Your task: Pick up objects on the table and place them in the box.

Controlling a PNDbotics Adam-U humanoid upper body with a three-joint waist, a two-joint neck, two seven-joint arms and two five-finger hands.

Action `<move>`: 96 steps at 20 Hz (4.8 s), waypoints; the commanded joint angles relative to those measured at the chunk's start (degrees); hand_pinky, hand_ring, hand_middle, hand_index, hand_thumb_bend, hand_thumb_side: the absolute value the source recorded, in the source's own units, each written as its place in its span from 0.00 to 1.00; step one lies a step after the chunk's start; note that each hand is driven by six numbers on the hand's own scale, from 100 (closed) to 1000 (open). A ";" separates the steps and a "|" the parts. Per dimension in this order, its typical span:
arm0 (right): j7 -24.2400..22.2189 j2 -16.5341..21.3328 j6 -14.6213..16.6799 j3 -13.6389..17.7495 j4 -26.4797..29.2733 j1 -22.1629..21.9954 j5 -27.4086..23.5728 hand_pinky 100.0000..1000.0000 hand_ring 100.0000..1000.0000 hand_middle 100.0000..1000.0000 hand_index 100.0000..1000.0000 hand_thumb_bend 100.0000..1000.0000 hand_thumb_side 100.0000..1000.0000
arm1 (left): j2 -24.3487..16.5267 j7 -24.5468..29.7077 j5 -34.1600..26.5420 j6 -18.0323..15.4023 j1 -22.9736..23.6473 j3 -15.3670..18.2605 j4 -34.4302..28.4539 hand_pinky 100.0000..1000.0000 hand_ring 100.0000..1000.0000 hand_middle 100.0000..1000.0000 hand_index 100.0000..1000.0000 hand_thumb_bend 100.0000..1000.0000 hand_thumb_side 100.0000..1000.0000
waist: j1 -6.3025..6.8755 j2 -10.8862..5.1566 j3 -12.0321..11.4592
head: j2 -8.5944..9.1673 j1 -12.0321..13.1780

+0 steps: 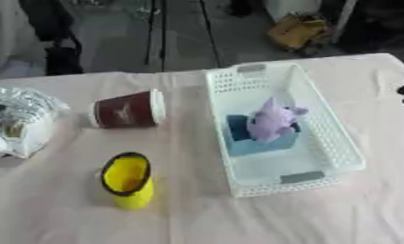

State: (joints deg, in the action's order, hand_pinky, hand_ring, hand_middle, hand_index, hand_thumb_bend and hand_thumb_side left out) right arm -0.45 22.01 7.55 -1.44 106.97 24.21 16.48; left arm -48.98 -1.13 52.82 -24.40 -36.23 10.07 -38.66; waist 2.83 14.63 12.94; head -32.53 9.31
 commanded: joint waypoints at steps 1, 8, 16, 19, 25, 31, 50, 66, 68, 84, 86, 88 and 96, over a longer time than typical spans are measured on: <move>0.22 1.56 0.11 0.60 1.24 0.84 -0.56 0.52 0.59 0.76 0.89 0.00 0.54 | -3.17 0.81 3.89 0.66 -0.54 -0.54 0.11 0.82 0.79 0.75 0.83 0.81 0.19 | 0.09 -0.71 0.09 | 0.76 0.05; 0.35 1.52 0.07 0.71 1.23 0.77 -0.59 0.52 0.59 0.76 0.89 0.00 0.55 | -1.42 4.83 15.59 3.52 -0.16 -0.84 0.93 0.72 0.60 0.47 0.58 0.90 0.14 | -0.11 -0.54 0.11 | 0.93 -0.10; 0.42 1.44 0.07 0.80 1.20 0.76 -0.62 0.52 0.59 0.76 0.89 0.00 0.55 | 0.25 -5.92 21.68 7.00 0.02 -0.57 1.30 0.60 0.51 0.41 0.50 0.98 0.16 | -0.52 -0.32 0.09 | 1.18 -0.24; 0.43 1.35 0.09 0.77 1.21 0.77 -0.66 0.52 0.59 0.76 0.89 0.00 0.55 | 0.93 -13.75 21.25 10.31 -0.23 0.12 0.52 0.42 0.39 0.31 0.41 1.00 0.06 | -0.61 -0.17 0.05 | 1.62 -0.24; 0.44 1.30 0.07 0.83 1.18 0.78 -0.70 0.52 0.59 0.76 0.89 0.00 0.55 | 2.24 -25.64 17.99 15.37 -0.30 -0.47 2.09 0.19 0.20 0.11 0.21 0.68 0.00 | -0.80 0.09 0.30 | 2.30 -0.31; 0.41 1.24 0.08 0.81 1.15 0.74 -0.72 0.52 0.59 0.76 0.89 0.00 0.56 | 2.24 -25.13 14.43 14.41 -0.39 -1.37 3.18 0.00 0.07 0.00 0.08 0.44 0.00 | -0.81 -0.08 0.27 | 1.91 -0.36; 0.61 1.41 -0.02 1.02 0.68 -0.88 -0.33 0.52 0.59 0.76 0.89 0.00 0.55 | -4.51 7.48 -22.99 10.31 -2.60 1.29 -5.09 0.00 0.02 0.00 0.05 0.39 0.00 | -0.59 -3.28 -0.55 | -0.22 -1.29; 0.23 0.94 0.07 0.68 0.56 -1.05 -0.20 0.52 0.59 0.76 0.89 0.00 0.53 | 1.92 22.32 -35.65 9.44 -9.28 -6.84 -24.90 0.00 0.03 0.00 0.06 0.25 0.00 | -0.80 -5.31 -0.03 | -0.47 -1.69; 0.11 0.81 0.12 0.57 0.60 -0.91 -0.25 0.52 0.59 0.76 0.89 0.00 0.53 | 4.40 23.80 -35.76 9.55 -10.85 -8.03 -25.46 0.00 0.04 0.00 0.06 0.22 0.00 | -0.88 -5.26 0.29 | -0.36 -1.64; -1.29 0.06 0.54 -0.79 1.06 1.23 -1.08 0.52 0.59 0.76 0.89 0.00 0.53 | 19.02 24.33 -20.56 2.78 -18.59 -13.99 -25.46 0.00 0.05 0.00 0.07 0.29 0.00 | -0.54 -3.58 5.44 | 1.18 0.59; -1.42 0.01 0.57 -0.91 1.09 1.37 -1.19 0.52 0.59 0.76 0.89 0.00 0.53 | 20.07 21.34 -16.50 0.78 -19.12 -14.41 -26.21 0.00 0.05 0.00 0.07 0.31 0.00 | -0.30 -3.55 6.03 | 1.36 0.84; -1.62 -0.05 0.65 -1.12 1.17 1.55 -1.30 0.52 0.59 0.76 0.89 0.00 0.53 | 21.04 18.07 -13.49 -1.24 -19.61 -14.88 -26.83 0.00 0.06 0.00 0.07 0.33 0.00 | -0.09 -3.49 6.66 | 1.56 1.07; -2.44 -0.56 0.90 -1.82 1.63 2.34 -1.75 0.52 0.59 0.76 0.89 0.00 0.53 | 24.41 11.95 -9.46 -10.50 -19.95 -17.14 -25.78 0.04 0.07 0.00 0.08 0.29 0.00 | 0.31 -3.08 8.91 | 2.17 1.82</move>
State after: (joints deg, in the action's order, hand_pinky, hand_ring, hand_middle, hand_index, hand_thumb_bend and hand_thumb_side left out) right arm -2.64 20.92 8.32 -3.30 107.34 25.68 15.17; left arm -24.13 11.43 42.97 -33.35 -54.51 -6.95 -63.84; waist 3.47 12.40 21.83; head -30.99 10.89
